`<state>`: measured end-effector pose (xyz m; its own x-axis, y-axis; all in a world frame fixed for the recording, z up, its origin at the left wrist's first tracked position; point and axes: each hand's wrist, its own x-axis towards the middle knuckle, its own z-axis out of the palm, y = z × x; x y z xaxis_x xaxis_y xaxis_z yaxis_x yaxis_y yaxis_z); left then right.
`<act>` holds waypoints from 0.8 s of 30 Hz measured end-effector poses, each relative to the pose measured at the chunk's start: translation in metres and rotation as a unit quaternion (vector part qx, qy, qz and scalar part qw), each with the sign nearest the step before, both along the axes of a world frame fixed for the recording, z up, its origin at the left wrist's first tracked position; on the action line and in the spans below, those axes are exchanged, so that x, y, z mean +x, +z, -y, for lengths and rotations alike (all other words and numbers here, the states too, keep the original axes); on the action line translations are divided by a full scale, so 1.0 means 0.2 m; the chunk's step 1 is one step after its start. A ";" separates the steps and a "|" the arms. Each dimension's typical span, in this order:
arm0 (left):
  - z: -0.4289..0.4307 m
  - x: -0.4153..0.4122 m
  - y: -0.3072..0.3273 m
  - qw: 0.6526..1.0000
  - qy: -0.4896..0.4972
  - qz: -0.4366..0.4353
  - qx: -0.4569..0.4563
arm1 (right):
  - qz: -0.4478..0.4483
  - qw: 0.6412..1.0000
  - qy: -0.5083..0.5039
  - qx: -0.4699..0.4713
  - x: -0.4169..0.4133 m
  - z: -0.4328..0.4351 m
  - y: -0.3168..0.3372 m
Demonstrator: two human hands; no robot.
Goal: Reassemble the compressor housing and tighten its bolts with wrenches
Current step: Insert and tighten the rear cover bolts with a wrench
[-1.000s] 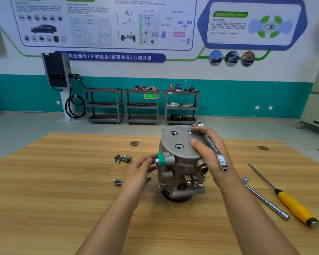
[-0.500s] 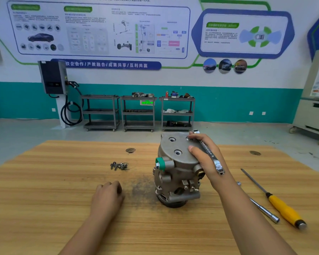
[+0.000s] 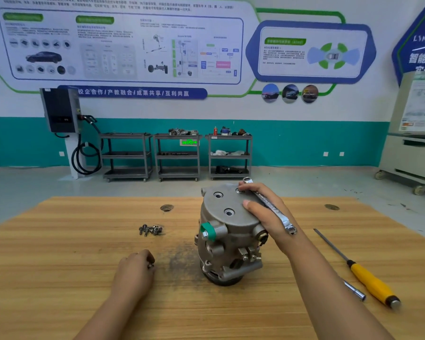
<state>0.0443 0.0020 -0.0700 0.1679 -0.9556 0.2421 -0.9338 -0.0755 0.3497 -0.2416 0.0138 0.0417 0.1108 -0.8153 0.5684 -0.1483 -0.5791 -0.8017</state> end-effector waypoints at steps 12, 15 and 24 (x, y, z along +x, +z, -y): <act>-0.20 -0.29 0.44 0.898 -0.093 -0.297 -0.310 | 0.099 0.981 -0.164 0.023 -0.05 0.01 0.00; -0.31 -0.41 0.59 0.839 -0.194 -0.354 -0.366 | 0.226 0.958 -0.134 0.113 0.01 -0.02 -0.10; -0.27 -0.64 0.75 0.901 -0.271 -0.307 -0.147 | 0.289 0.939 -0.125 0.140 0.07 -0.04 -0.11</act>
<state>-0.0840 0.0556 0.0802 -0.1152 -0.8473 0.5185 -0.4301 0.5130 0.7428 -0.2273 0.0215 0.0201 -0.3642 -0.9012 0.2350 0.2552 -0.3392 -0.9054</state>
